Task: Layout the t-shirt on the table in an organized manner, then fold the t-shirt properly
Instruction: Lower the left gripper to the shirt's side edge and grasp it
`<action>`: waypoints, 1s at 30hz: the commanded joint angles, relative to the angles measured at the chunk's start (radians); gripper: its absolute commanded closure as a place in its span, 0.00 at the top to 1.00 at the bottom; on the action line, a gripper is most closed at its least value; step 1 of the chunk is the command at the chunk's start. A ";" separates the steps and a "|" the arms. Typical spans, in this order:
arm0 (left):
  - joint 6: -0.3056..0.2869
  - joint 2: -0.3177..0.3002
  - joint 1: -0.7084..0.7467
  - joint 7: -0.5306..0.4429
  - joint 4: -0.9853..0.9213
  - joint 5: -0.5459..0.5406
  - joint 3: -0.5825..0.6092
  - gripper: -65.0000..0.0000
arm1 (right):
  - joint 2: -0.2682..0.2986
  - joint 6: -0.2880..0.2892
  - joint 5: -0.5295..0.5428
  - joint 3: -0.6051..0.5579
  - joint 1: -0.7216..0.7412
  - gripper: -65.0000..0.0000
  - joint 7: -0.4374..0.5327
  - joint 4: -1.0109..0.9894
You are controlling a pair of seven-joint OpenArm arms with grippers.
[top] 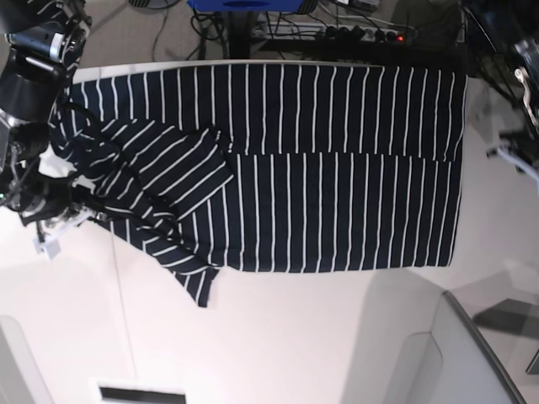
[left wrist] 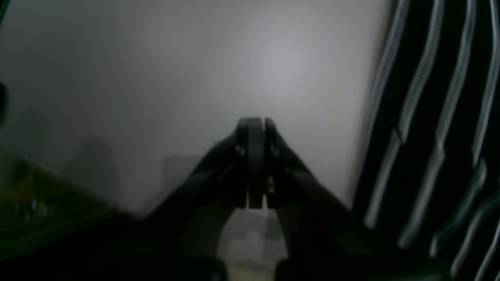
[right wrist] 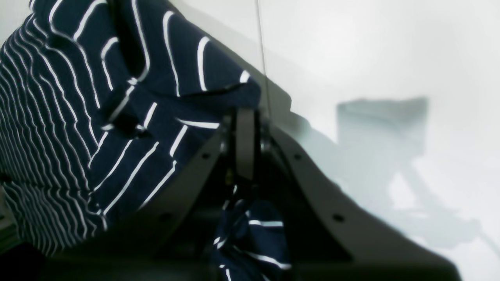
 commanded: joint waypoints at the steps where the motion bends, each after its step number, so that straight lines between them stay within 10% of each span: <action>1: 0.005 -0.044 -0.036 -0.014 -0.026 -0.002 0.025 0.00 | 0.014 0.007 0.016 0.003 0.021 0.01 0.010 0.019; 5: 0.005 -0.096 -0.143 -0.015 -0.165 -0.007 0.122 0.00 | 0.012 0.007 0.017 0.003 0.021 0.01 0.010 0.019; 13: 0.005 -0.092 -0.354 -0.018 -0.455 -0.007 0.139 0.58 | 0.011 0.011 0.017 0.003 0.020 0.01 0.010 0.019; 30: -0.033 0.017 -0.395 -0.021 -0.531 0.004 0.140 0.62 | 0.009 0.013 0.017 0.003 0.020 0.01 0.013 0.021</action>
